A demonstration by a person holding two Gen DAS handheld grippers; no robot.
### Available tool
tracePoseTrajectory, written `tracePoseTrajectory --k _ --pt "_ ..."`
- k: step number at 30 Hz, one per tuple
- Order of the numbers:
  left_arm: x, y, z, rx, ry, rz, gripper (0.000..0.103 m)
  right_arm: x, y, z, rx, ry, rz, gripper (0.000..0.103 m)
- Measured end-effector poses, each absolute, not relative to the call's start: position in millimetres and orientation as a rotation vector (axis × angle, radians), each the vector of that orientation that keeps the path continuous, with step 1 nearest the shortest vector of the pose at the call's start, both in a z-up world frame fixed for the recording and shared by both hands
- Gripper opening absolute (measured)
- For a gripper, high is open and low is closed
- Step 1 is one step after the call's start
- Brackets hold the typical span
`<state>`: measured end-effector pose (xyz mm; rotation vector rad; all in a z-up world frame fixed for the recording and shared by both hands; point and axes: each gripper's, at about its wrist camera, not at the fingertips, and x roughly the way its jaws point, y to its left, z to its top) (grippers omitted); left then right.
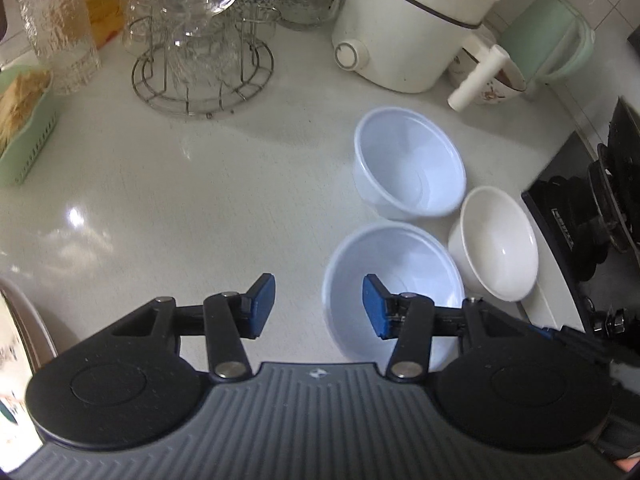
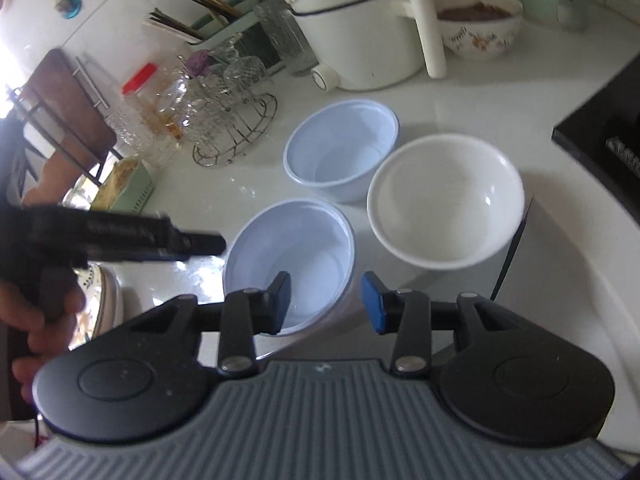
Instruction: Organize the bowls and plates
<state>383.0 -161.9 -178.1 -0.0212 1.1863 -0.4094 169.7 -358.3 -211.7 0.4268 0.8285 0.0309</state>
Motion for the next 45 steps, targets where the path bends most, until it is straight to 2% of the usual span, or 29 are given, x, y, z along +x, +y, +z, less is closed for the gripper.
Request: tracePoseTrajectory --k 10,12,17,20,23,32,45 --pt "381.8 -172.7 -196.0 -0.066 1.263 -0.447 0.049 183.5 -355.4 -220.9 0.354 0.839 -0.047 0.040" --pt "380.1 -171.8 -197.2 -0.074 1.259 -0.438 0.045 186.7 -357.4 -223.5 0.365 0.857 -0.038 0.033" --pt "381.1 -166.4 -205.5 -0.120 1.276 -0.416 0.025 190.4 -354.3 -230.2 0.347 0.871 -0.053 0.027" --pt "379.0 -163.7 -205.4 -0.139 1.265 -0.423 0.018 191.3 -352.2 -230.7 0.350 0.875 -0.044 0.020" --pt "377.4 -161.6 -203.5 -0.157 1.258 -0.429 0.017 192.9 -351.2 -231.4 0.354 0.880 -0.036 0.016" --pt "372.6 -147.5 -188.8 -0.195 1.225 -0.414 0.017 196.1 -346.5 -224.7 0.369 0.882 0.005 0.016" --pt "359.5 -71.8 -171.5 -0.319 1.150 -0.237 0.017 221.4 -295.5 -200.9 0.295 0.844 0.202 0.016"
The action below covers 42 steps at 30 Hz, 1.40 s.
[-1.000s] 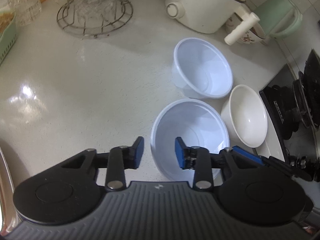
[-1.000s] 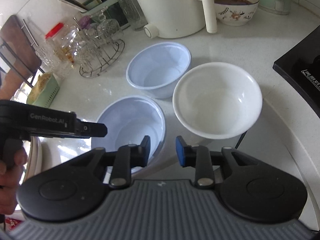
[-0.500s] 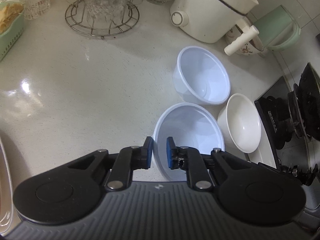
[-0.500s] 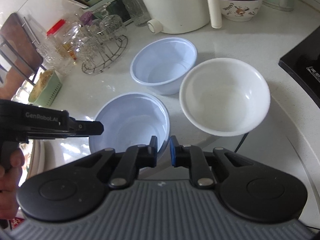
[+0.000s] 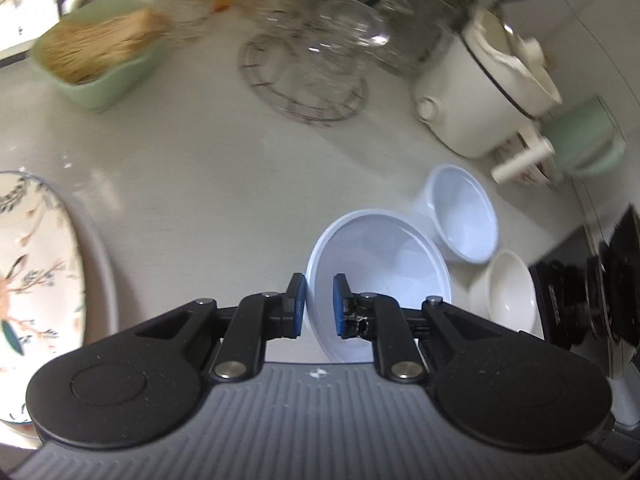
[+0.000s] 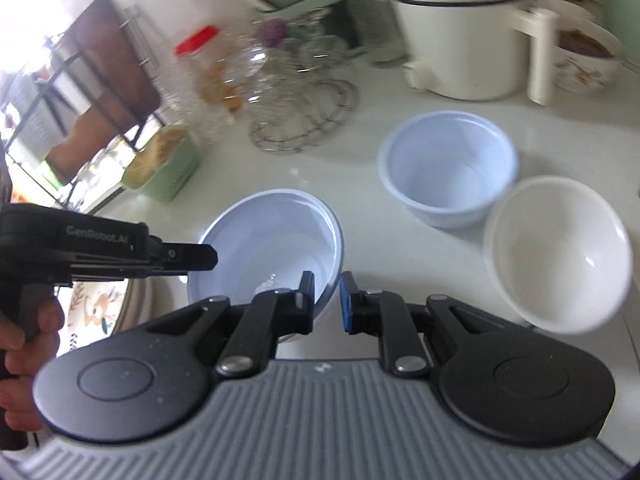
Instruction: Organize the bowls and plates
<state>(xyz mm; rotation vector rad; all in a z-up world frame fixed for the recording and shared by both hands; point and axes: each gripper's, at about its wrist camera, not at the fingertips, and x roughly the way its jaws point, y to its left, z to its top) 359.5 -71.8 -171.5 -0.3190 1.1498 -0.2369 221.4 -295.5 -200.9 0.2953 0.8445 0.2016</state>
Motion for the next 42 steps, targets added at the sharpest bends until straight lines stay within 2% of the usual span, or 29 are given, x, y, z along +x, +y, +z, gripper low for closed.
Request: tracePoseTrajectory --k 21,29,31,32,33,42 --pt "368.5 -57.7 -187.6 -0.210 1.206 -0.106 0.018 258.3 -250.6 -221.6 0.231 0.933 0.234 0.017" --pt "366.8 -45.0 -174.4 -0.262 1.168 -0.071 0.023 253.8 -257.1 -213.1 0.248 0.910 0.247 0.018" --pt "363.5 -41.6 -167.3 -0.289 1.155 -0.064 0.023 252.6 -258.3 -208.3 0.243 0.896 0.244 0.024" --pt "361.9 -41.4 -163.5 -0.294 1.148 -0.062 0.024 251.0 -258.9 -205.7 0.241 0.884 0.245 0.037" --pt "360.3 -41.9 -158.3 -0.295 1.141 -0.060 0.024 249.5 -260.4 -202.9 0.243 0.872 0.251 0.043" --pt "341.3 -49.7 -101.7 -0.254 1.017 -0.095 0.024 232.4 -277.6 -160.5 0.225 0.744 0.234 0.043"
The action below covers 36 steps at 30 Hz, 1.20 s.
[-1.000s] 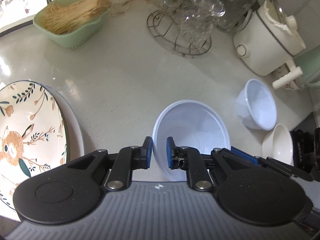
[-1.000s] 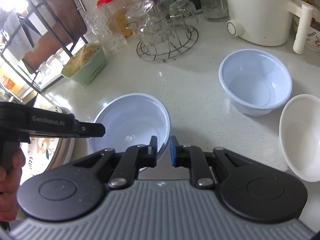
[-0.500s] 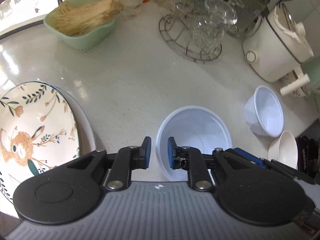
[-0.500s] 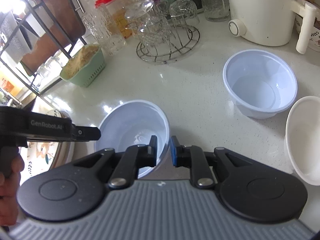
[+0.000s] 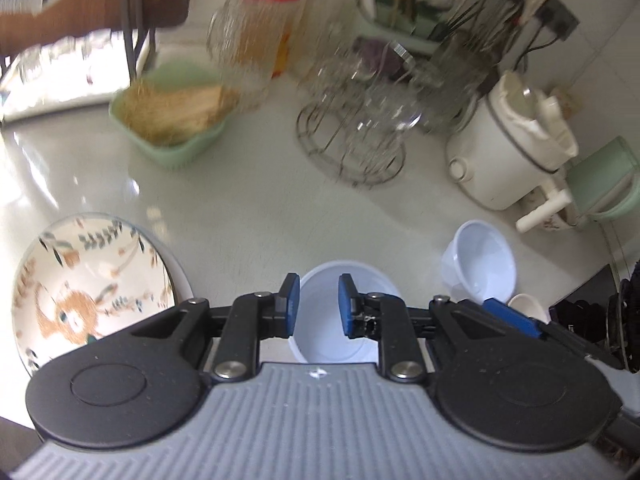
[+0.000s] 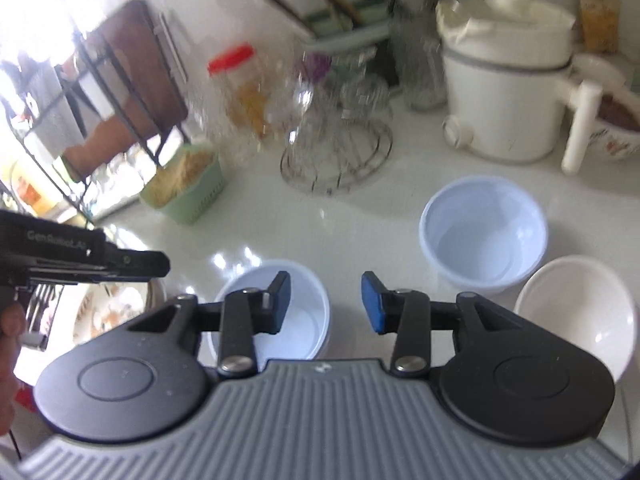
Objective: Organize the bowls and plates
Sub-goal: 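Move both grippers to the second pale blue plastic bowl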
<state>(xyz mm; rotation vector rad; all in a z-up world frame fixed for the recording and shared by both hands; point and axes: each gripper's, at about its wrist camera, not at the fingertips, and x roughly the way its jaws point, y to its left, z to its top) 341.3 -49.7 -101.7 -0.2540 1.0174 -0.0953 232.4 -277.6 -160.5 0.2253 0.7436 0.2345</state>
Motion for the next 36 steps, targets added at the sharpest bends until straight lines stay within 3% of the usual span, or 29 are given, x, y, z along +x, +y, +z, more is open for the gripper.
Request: tracePoseTrajectory --k 13,36 --pt "290.5 -89.4 -53.2 -0.223 0.858 -0.184 0.025 185.2 -325.1 -112.5 0.214 0.578 0.181 0.042" --pt "297.7 -125.8 -59.3 -0.160 0.896 -0.355 0.025 144.0 -348.9 -116.9 0.226 0.579 -0.017 0.042"
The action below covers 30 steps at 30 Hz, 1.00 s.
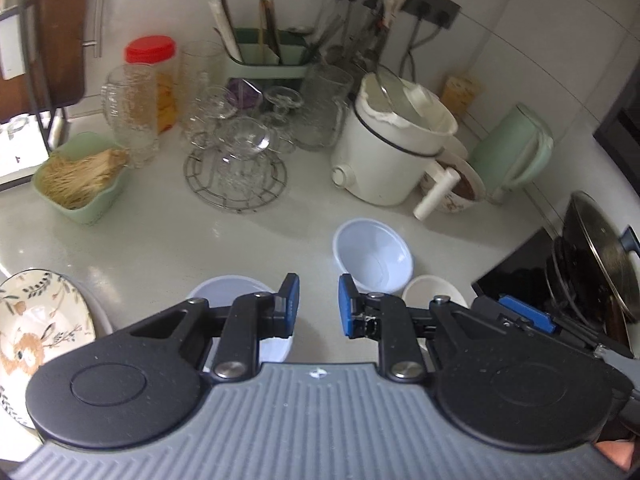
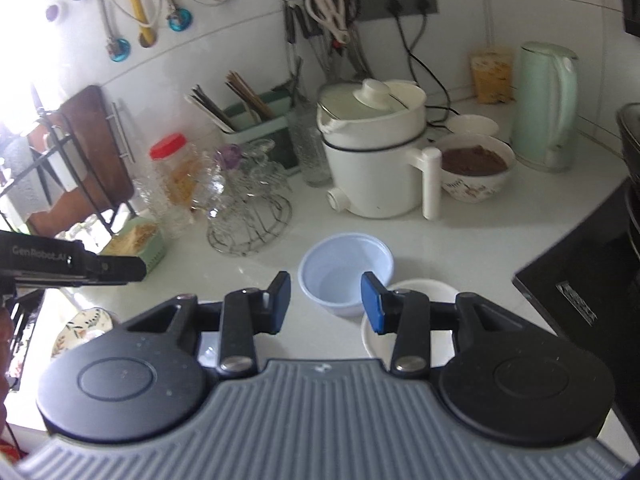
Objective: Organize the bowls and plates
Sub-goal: 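Move both grippers to the second pale blue plastic bowl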
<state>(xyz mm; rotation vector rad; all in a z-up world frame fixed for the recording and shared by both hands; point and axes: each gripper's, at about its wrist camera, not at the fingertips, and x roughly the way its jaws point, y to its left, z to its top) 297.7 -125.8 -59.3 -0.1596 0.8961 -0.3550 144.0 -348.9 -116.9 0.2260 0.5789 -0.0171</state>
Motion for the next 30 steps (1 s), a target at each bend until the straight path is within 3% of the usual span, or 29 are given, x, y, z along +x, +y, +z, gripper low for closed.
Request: tracePoseTrajectory --k 30 --pt "322.8 -100.0 -106.3 -0.161 1.029 -0.610 0.025 136.6 -286.3 -116.1 0.230 0.681 -0.258 0.041"
